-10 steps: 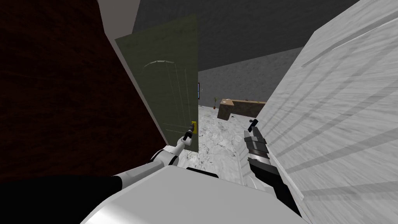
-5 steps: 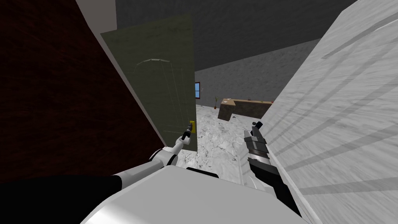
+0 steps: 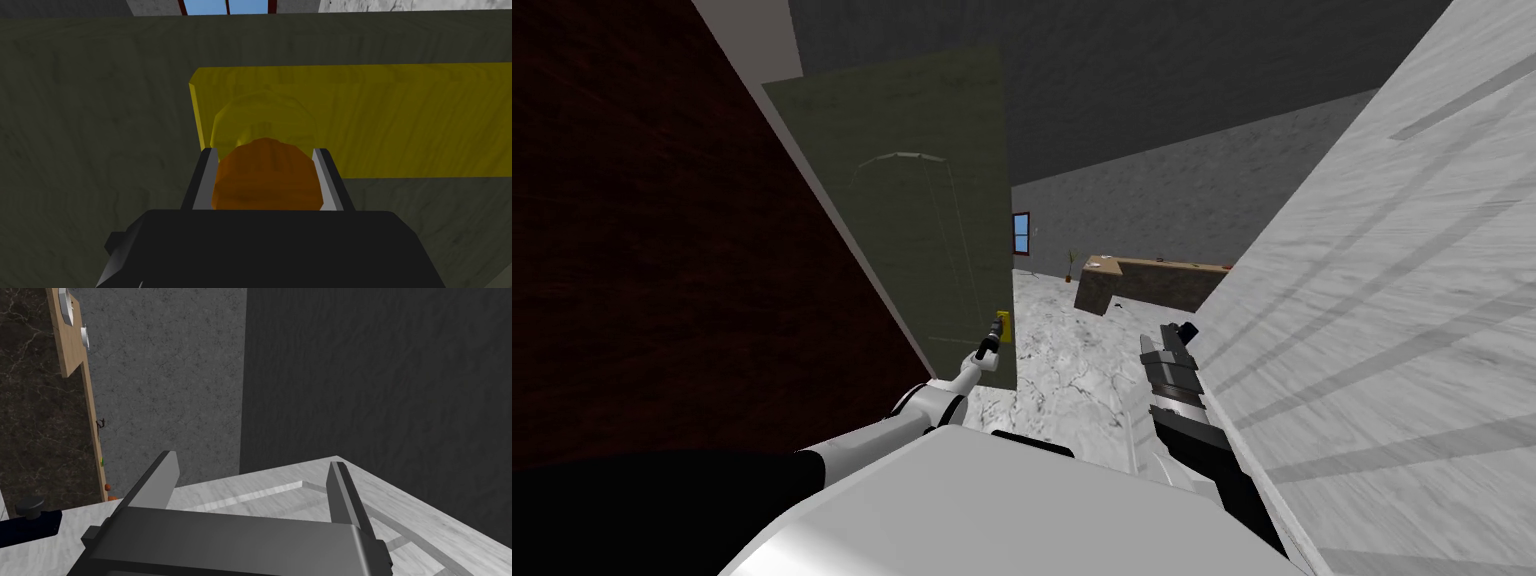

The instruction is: Push the door open

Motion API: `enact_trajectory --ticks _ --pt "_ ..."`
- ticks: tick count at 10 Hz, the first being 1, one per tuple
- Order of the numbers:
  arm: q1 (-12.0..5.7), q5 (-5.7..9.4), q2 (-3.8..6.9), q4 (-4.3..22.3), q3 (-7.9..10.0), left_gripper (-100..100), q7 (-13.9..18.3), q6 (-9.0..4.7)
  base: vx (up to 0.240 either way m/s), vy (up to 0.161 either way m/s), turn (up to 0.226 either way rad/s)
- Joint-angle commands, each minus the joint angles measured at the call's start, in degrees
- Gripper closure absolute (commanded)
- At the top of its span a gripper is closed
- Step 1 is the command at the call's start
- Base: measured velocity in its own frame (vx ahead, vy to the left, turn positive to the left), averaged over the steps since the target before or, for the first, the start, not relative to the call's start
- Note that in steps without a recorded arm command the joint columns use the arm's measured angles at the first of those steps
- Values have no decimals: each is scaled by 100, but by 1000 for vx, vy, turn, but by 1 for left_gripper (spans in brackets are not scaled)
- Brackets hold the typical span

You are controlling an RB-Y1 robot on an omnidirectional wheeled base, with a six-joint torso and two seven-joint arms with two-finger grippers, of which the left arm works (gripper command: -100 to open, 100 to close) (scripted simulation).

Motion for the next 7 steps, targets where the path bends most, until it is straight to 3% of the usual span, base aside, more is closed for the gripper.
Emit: enact_trajectory --ticks 1,4,7 --pt "57 47 110 -150 138 100 -30 72 173 -138 55" --pt "67 116 185 -131 346 100 -99 76 179 -151 85" --pt "73 164 236 -117 492 100 -148 78 156 -98 50"
